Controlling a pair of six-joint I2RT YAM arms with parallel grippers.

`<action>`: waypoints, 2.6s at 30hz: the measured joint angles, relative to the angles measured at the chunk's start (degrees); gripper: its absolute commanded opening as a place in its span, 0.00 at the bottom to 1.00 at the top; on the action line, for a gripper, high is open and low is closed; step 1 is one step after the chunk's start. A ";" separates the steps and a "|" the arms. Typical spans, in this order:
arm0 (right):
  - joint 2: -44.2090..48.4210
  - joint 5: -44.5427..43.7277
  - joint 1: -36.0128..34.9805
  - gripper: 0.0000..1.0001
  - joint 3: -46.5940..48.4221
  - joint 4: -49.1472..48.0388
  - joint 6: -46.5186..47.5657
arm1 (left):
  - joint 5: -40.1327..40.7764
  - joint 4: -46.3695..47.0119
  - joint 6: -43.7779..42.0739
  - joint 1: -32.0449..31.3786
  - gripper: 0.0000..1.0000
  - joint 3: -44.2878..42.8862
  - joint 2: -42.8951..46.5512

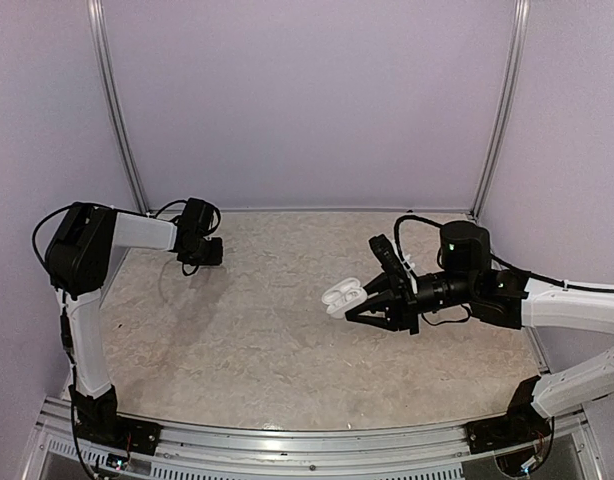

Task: Insert the wireless bluetooth earbuds into the charging case
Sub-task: Pick up the left earbud from the corner of the board.

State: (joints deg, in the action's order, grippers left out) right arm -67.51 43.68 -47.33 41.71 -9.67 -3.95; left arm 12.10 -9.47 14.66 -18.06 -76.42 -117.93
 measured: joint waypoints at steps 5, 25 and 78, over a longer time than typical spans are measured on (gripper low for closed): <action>-0.11 0.00 0.02 0.00 0.00 0.00 0.02 | -0.20 0.04 0.02 -0.15 0.35 0.00 0.00; -0.11 -0.26 0.02 0.00 0.00 0.15 0.20 | -2.38 0.70 0.33 0.04 0.34 -1.62 -0.85; -0.11 -1.07 0.02 0.00 0.00 0.74 0.26 | 3.30 -0.48 0.92 1.97 0.13 -0.55 -1.70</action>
State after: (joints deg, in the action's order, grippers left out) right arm -67.61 42.61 -47.31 41.71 -8.93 -3.68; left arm 15.40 -9.96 15.57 -16.10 -76.97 -119.63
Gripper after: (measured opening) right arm 0.239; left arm 0.160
